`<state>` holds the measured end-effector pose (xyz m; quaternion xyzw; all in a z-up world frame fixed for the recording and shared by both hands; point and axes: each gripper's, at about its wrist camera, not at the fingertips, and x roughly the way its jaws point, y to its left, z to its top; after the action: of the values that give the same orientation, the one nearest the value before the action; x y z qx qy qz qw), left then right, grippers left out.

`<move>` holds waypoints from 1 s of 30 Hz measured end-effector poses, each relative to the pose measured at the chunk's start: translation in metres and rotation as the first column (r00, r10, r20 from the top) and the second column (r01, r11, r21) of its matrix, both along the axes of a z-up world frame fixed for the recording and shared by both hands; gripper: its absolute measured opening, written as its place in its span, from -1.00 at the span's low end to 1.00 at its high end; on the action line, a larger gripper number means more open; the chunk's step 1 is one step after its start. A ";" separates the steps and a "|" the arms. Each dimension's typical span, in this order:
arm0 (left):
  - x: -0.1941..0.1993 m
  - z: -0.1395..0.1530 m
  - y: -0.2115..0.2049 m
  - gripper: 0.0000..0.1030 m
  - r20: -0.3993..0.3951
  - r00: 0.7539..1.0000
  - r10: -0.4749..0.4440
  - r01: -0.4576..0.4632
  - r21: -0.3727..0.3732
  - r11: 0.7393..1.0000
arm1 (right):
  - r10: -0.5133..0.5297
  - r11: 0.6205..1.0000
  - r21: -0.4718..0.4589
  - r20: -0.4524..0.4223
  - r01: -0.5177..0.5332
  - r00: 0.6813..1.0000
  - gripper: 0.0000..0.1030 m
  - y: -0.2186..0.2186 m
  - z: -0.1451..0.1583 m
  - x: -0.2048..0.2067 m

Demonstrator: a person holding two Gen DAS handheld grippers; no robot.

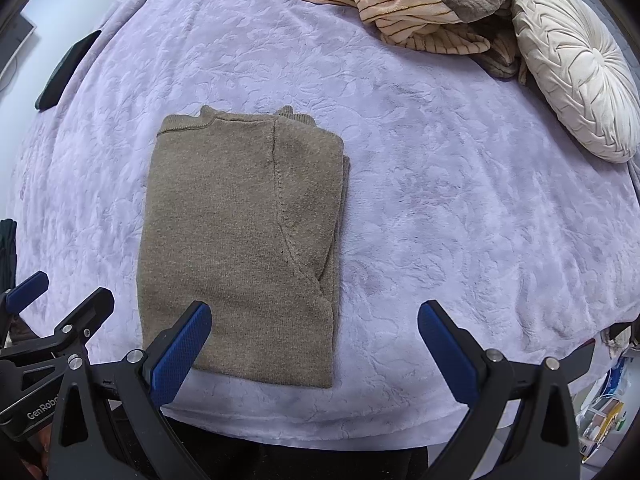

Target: Fold small clothes

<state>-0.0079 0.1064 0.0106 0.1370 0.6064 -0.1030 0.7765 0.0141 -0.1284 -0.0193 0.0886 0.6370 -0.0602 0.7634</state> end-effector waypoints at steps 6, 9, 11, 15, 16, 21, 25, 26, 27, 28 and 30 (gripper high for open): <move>0.000 0.000 0.000 0.92 0.000 1.000 -0.003 0.003 0.005 1.000 | 0.001 1.000 0.000 0.000 -0.001 1.000 0.99 0.000 0.000 0.000; -0.001 0.000 0.000 0.92 0.001 1.000 -0.003 0.003 0.005 1.000 | 0.000 1.000 0.000 0.000 0.000 1.000 0.99 0.000 0.000 0.000; -0.001 0.000 0.000 0.92 0.001 1.000 -0.004 0.004 0.005 1.000 | 0.000 1.000 0.001 0.001 0.000 1.000 0.99 0.000 0.000 0.001; -0.002 0.001 0.001 0.92 0.002 1.000 -0.007 0.007 0.007 1.000 | 0.002 1.000 0.001 0.002 -0.002 1.000 0.99 0.000 0.000 0.001; -0.002 0.001 0.000 0.92 0.002 1.000 -0.006 0.006 0.007 1.000 | 0.001 1.000 0.001 0.001 -0.001 1.000 0.99 0.000 0.000 0.000; -0.003 0.002 0.000 0.92 0.002 1.000 -0.008 0.008 0.008 1.000 | 0.001 1.000 0.002 0.003 -0.001 1.000 0.99 0.000 0.000 0.000; -0.005 0.004 0.000 0.92 0.005 1.000 -0.012 0.012 0.008 1.000 | 0.001 1.000 0.003 0.004 -0.001 1.000 0.99 0.001 0.000 0.000; -0.005 0.005 0.000 0.92 0.008 1.000 -0.014 0.013 0.007 1.000 | 0.001 1.000 0.002 0.004 -0.001 1.000 0.99 0.000 0.000 0.000; -0.006 0.005 0.000 0.92 0.010 1.000 -0.015 0.015 0.007 1.000 | 0.000 1.000 0.002 0.006 0.000 1.000 0.99 0.001 0.001 -0.001; -0.007 0.006 -0.001 0.92 0.011 1.000 -0.016 0.016 0.008 1.000 | 0.000 1.000 0.003 0.007 0.000 1.000 0.99 0.002 0.001 -0.001; -0.007 0.007 -0.001 0.92 0.012 1.000 -0.015 0.015 0.009 1.000 | -0.001 1.000 0.003 0.008 0.001 1.000 0.99 0.002 0.002 -0.002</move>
<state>-0.0151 0.1056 0.0173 0.1457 0.6010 -0.1055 0.7788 0.0119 -0.1262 -0.0177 0.0901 0.6340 -0.0591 0.7658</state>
